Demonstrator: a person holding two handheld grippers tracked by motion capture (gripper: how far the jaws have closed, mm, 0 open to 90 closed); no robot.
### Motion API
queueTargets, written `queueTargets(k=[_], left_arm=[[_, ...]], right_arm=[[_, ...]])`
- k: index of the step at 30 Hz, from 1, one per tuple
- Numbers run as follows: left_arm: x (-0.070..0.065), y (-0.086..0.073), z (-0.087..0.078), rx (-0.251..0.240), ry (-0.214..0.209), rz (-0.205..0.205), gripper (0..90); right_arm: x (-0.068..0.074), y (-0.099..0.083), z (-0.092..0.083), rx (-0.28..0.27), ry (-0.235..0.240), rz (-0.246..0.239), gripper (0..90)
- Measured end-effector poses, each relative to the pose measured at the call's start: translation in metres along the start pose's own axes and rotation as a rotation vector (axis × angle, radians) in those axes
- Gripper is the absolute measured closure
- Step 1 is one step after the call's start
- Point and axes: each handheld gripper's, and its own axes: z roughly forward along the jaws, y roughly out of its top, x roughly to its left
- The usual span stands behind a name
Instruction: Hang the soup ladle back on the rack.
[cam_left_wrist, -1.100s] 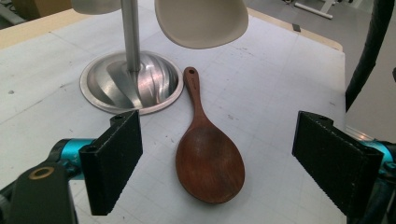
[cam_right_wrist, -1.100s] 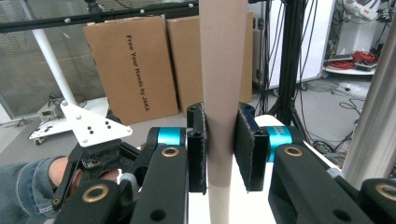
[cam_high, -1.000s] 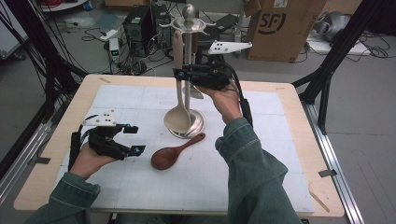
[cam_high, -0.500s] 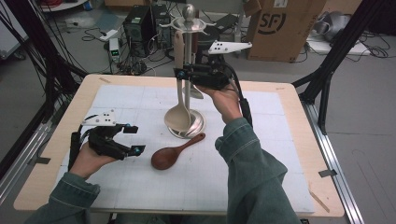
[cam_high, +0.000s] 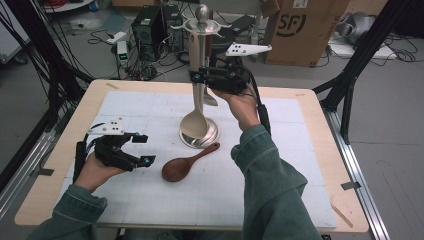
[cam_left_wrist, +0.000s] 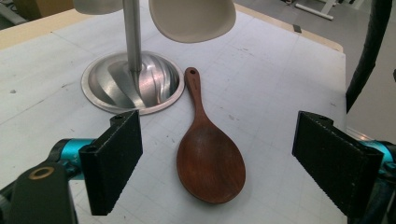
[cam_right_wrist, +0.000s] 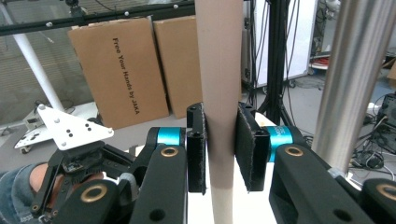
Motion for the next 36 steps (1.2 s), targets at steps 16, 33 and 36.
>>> queueTargets(k=[16,33,36], left_arm=[[-0.001,0.000,0.000,-0.004,-0.003,-0.004,16.6],[0.002,-0.002,0.000,0.004,-0.005,-0.005,16.3],[0.003,-0.002,0.000,0.007,-0.003,-0.007,16.3]], right_arm=[[-0.005,-0.003,0.000,-0.017,-0.037,0.024,71.8],[-0.005,-0.006,-0.015,-0.026,-0.043,0.028,63.9],[-0.004,-0.007,-0.019,-0.027,-0.040,0.018,64.1]])
